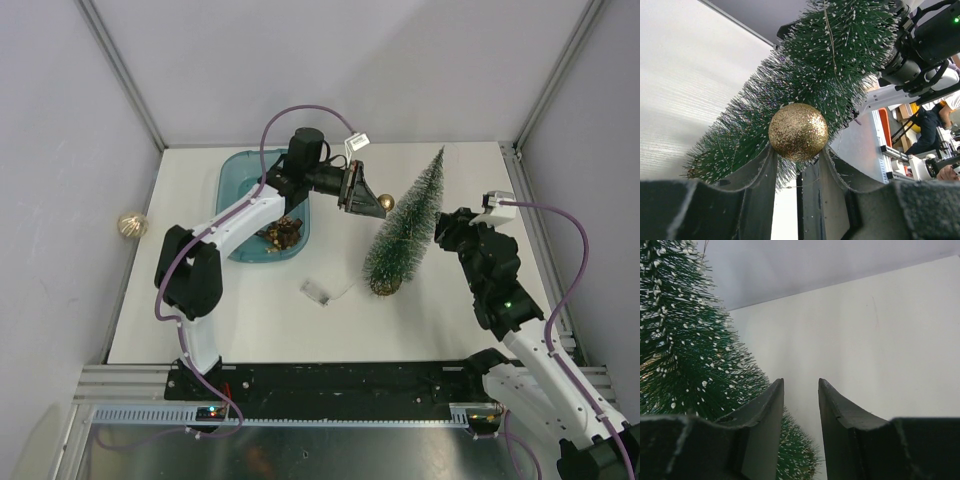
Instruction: Decorate the small christmas tree
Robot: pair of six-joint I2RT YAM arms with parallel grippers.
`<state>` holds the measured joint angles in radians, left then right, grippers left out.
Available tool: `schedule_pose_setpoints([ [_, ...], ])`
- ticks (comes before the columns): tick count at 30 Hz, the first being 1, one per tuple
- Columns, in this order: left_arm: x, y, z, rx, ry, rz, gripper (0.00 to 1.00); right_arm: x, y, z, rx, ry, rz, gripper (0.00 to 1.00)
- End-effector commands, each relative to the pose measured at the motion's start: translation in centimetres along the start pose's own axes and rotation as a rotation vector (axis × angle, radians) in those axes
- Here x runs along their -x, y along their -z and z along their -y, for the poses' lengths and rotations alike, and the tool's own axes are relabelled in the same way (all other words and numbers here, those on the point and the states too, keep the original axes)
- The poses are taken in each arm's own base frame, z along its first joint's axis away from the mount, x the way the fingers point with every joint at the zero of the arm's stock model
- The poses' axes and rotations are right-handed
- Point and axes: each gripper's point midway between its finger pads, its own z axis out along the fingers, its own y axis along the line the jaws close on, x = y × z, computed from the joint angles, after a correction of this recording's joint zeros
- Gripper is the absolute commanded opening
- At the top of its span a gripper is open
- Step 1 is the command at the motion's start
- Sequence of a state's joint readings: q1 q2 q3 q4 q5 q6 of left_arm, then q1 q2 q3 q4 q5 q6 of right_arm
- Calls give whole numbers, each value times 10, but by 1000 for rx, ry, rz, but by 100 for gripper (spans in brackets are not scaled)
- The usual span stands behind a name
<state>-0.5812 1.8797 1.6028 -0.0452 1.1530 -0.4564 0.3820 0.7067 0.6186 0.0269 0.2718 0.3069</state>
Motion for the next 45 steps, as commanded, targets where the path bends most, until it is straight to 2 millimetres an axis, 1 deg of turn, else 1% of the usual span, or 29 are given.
schedule_pose_setpoints([
  [1, 6, 2, 5, 7, -16, 23, 39, 11, 1, -6, 28, -21, 40, 38],
  [8, 4, -4, 9, 12, -5, 21, 41, 12, 1, -7, 31, -19, 43, 36],
  [9, 3, -4, 9, 13, -3, 21, 42, 12, 1, -7, 31, -19, 43, 36],
  [12, 3, -5, 10, 17, 4, 23, 49, 13, 1, -7, 32, -20, 45, 35],
  [18, 6, -6, 15, 8, 10, 23, 54, 15, 2, -7, 33, -19, 55, 33],
  [22, 4, -7, 20, -6, 19, 15, 55, 16, 2, -6, 30, -18, 57, 32],
  [26, 0, -7, 21, -13, 26, 7, 53, 16, 3, -6, 27, -15, 59, 31],
  [30, -4, -1, 21, -17, 26, 4, 52, 17, 4, -5, 23, -12, 59, 31],
  [32, 1, 12, 17, 2, 24, 25, 52, 16, 4, -4, 20, -11, 58, 31],
  [33, 6, 22, 10, 30, 25, 49, 53, 16, 4, -3, 18, -10, 59, 31],
  [34, 11, 35, 0, 68, 29, 78, 55, 16, 5, -3, 16, -10, 58, 31],
  [35, 15, 47, -8, 107, 28, 104, 61, 17, 5, -3, 16, -8, 60, 31],
  [37, 25, 80, -30, 200, 38, 166, 67, 18, 6, -3, 18, -5, 63, 31],
  [40, 36, 136, -63, 362, 25, 249, 69, 20, 8, -3, 19, 4, 70, 31],
  [42, 38, 168, -90, 520, 11, 283, 69, 21, 8, -2, 19, 7, 72, 31],
  [43, 38, 184, -106, 627, 19, 292, 68, 21, 9, -2, 19, 8, 72, 31],
  [44, 36, 197, -122, 716, 8, 282, 68, 20, 9, -2, 20, 9, 71, 31],
  [45, 34, 207, -134, 794, 8, 265, 67, 21, 9, -2, 19, 9, 71, 31],
])
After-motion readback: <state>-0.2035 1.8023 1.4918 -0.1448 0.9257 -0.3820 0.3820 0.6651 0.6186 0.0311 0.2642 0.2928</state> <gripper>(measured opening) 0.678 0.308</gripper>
